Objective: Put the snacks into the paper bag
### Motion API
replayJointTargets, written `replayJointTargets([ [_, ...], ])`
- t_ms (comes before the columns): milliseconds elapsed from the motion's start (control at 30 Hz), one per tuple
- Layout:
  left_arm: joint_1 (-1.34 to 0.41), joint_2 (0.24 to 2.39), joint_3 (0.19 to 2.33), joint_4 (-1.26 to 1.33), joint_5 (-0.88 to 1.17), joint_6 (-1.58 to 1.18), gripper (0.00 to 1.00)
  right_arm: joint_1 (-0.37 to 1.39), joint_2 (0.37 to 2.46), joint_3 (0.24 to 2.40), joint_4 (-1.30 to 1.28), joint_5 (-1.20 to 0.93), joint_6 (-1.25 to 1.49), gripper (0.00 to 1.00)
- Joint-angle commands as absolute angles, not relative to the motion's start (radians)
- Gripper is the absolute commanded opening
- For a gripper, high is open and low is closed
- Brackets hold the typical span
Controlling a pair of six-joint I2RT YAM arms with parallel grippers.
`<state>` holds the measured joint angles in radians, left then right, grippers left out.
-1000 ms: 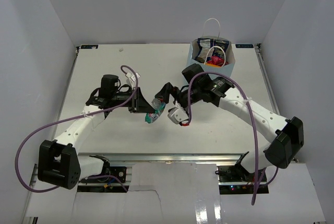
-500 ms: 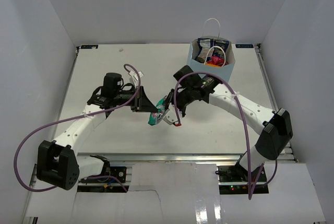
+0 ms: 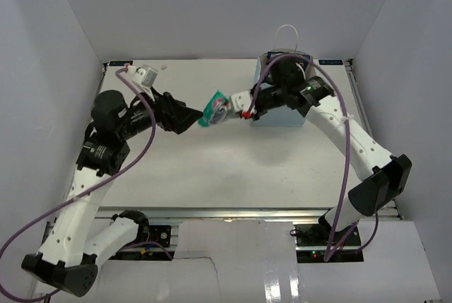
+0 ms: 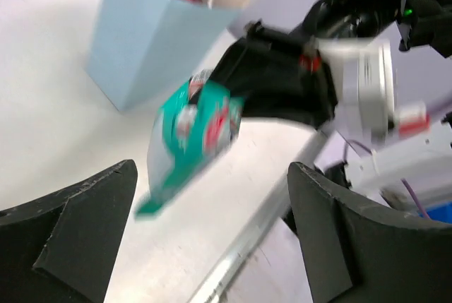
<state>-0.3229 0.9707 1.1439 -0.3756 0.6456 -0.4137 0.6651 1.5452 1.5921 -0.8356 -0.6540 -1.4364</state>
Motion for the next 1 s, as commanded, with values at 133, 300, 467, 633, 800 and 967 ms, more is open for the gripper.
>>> replayJointTargets([
  [133,-0.318,0.839,1.073,-0.354,0.388,-0.393,0.98,0.398,1.535,1.899,-0.384,-0.776,-0.671,0.17],
  [300,-0.318,0.828,1.005,-0.353,0.408,-0.423,0.98,0.267,1.614,2.049,-0.304,-0.658,-0.517,0.17],
  [467,-0.318,0.789,0.965,-0.357,0.410,-0.431,0.98,0.127,1.646,2.004,-0.350,-0.658,-0.569,0.18],
  [633,-0.318,0.773,0.939,-0.361,0.416,-0.439,0.98,0.054,1.591,1.826,-0.399,-0.730,-0.713,0.20],
  [800,-0.318,0.781,0.930,-0.362,0.426,-0.440,0.98,0.043,1.556,1.735,-0.546,-0.776,-0.853,0.20],
  [967,-0.318,0.778,0.919,-0.360,0.433,-0.443,0.98,0.043,1.540,1.686,-0.627,-0.692,-0.966,0.22],
])
